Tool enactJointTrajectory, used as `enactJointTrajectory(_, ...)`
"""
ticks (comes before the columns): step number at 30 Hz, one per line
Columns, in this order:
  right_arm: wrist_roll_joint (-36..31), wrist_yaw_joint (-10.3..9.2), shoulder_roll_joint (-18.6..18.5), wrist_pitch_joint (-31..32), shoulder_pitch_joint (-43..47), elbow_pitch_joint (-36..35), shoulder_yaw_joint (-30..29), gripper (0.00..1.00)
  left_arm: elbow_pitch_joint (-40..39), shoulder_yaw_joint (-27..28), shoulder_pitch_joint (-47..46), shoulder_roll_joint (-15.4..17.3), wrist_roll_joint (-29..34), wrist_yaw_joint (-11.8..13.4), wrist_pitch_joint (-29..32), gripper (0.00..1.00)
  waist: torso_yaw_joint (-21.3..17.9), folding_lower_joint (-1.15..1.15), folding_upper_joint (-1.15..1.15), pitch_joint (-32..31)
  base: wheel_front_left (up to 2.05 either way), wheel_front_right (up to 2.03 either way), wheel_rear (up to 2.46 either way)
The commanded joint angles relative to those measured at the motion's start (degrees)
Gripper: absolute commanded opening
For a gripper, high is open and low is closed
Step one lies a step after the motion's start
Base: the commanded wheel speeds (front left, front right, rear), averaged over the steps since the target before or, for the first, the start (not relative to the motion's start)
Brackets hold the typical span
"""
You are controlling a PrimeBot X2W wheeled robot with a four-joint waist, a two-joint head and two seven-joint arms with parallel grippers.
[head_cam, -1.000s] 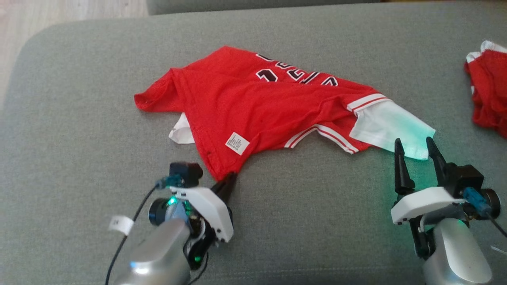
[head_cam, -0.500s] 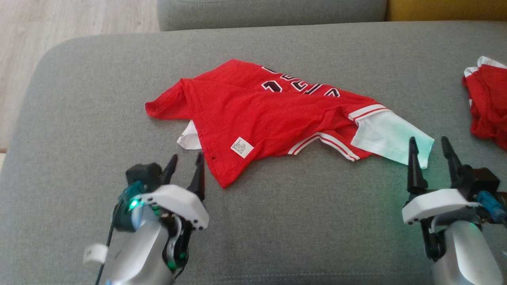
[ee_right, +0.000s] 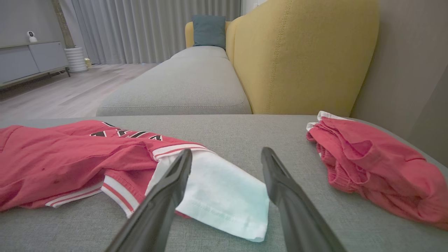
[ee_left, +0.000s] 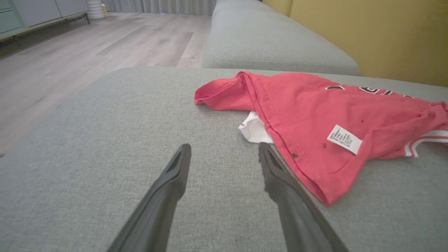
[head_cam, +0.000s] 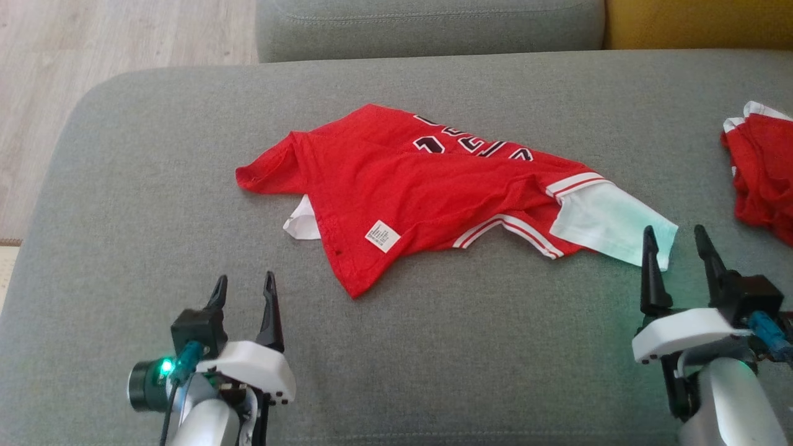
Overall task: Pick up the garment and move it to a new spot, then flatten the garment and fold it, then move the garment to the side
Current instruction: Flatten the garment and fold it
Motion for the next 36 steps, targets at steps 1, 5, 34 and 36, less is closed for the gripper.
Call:
enactJointTrajectory(1,0.0,-0.05,-0.2,-0.4,-0.9,-1.4,1.9,1.0,-2.2,2.4,-1.1,0.2,0.5,-0.3,-0.7,1.0,0.0,0.0,0.0,0.1,0.0,0.0,0.0)
enactJointTrajectory(5,0.3,-0.05,-0.2,-0.4,-1.2,-1.1,2.4,1.0,-2.6,2.4,-1.0,-0.4,-1.4,-4.1,-0.7,1.0,-0.2,0.0,0.0,0.7,0.0,0.0,0.0)
enactJointTrajectory(34,0.6,-0.05,-0.2,-0.4,-4.0,-1.4,3.6,1.0,8.6,-11.3,-10.6,-0.6,-24.8,-12.9,-0.7,1.0,-5.1,0.0,0.0,6.8,0.0,0.0,0.0)
enactJointTrajectory(36,0.6,-0.05,-0.2,-0.4,-4.2,-1.4,3.8,1.0,8.8,-11.5,-11.2,-0.6,-25.4,-13.3,-0.7,1.0,-5.2,0.0,0.0,7.1,0.0,0.0,0.0)
